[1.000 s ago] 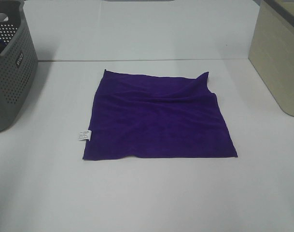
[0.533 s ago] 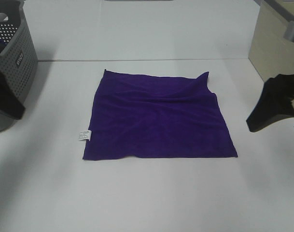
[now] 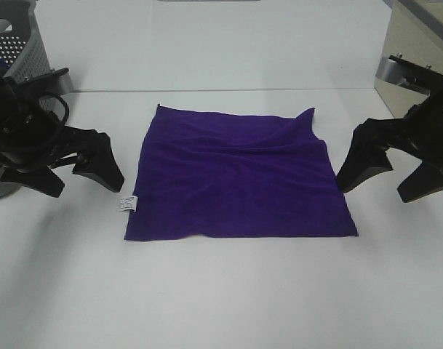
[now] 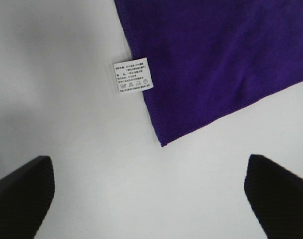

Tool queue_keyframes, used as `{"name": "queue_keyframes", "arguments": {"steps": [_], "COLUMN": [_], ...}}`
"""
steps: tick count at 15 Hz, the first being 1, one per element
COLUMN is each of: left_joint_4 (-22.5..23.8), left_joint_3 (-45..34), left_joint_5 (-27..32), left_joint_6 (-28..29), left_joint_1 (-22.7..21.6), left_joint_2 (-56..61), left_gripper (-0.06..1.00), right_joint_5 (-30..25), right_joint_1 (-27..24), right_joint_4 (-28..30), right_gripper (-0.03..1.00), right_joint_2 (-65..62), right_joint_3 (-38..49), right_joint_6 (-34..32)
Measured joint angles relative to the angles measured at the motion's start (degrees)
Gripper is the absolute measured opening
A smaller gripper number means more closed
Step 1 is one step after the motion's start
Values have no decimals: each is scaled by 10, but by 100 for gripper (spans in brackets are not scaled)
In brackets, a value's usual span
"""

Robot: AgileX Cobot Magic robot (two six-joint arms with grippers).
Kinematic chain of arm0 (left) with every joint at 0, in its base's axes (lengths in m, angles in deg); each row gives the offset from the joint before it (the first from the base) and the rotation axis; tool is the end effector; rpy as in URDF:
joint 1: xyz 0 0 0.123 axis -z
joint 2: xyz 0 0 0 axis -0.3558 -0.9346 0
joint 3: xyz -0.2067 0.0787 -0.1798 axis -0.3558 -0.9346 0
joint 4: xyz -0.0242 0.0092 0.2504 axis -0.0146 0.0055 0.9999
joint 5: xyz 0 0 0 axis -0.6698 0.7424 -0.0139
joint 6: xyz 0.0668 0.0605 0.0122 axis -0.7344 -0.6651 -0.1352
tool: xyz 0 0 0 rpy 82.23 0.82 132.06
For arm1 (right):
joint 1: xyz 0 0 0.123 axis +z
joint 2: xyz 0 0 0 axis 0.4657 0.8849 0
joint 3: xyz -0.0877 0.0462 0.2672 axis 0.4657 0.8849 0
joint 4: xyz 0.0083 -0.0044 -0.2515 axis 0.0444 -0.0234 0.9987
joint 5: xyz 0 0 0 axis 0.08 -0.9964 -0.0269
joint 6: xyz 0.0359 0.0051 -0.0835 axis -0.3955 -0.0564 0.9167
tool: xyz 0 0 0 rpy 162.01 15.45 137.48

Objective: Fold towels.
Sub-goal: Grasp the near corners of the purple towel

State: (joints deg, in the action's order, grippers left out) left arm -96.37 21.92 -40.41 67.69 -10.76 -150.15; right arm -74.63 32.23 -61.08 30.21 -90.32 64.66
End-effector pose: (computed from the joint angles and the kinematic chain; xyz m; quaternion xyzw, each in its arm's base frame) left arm 0.3265 -0.0923 0.1730 0.0788 0.9702 -0.2017 0.1091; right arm 0.2860 0.0553 0.2036 -0.0617 0.9756 0.1860 0.0987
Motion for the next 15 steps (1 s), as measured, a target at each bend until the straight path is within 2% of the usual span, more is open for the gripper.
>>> {"name": "queue_keyframes", "arguments": {"steps": [6, 11, 13, 15], "left_joint_4": [-1, -14, -32, -36], "left_joint_3": [9, 45, 66, 80], "left_joint_5": [6, 23, 23, 26], "left_joint_6": [0, 0, 0, 0], "left_joint_1": [0, 0, 0, 0], "left_joint_2": [-14, -74, -107, -129], "left_gripper": [96, 96, 95, 95], "right_joint_5": [14, 0, 14, 17], "right_joint_1": [0, 0, -1, -1], "right_joint_4": [0, 32, 61, 65], "right_gripper": [96, 93, 93, 92], "right_joint_2": [30, 139, 176, 197], "right_joint_3": [-10, -93, -126, -139], "right_joint_6": [-4, -5, -5, -5]}}
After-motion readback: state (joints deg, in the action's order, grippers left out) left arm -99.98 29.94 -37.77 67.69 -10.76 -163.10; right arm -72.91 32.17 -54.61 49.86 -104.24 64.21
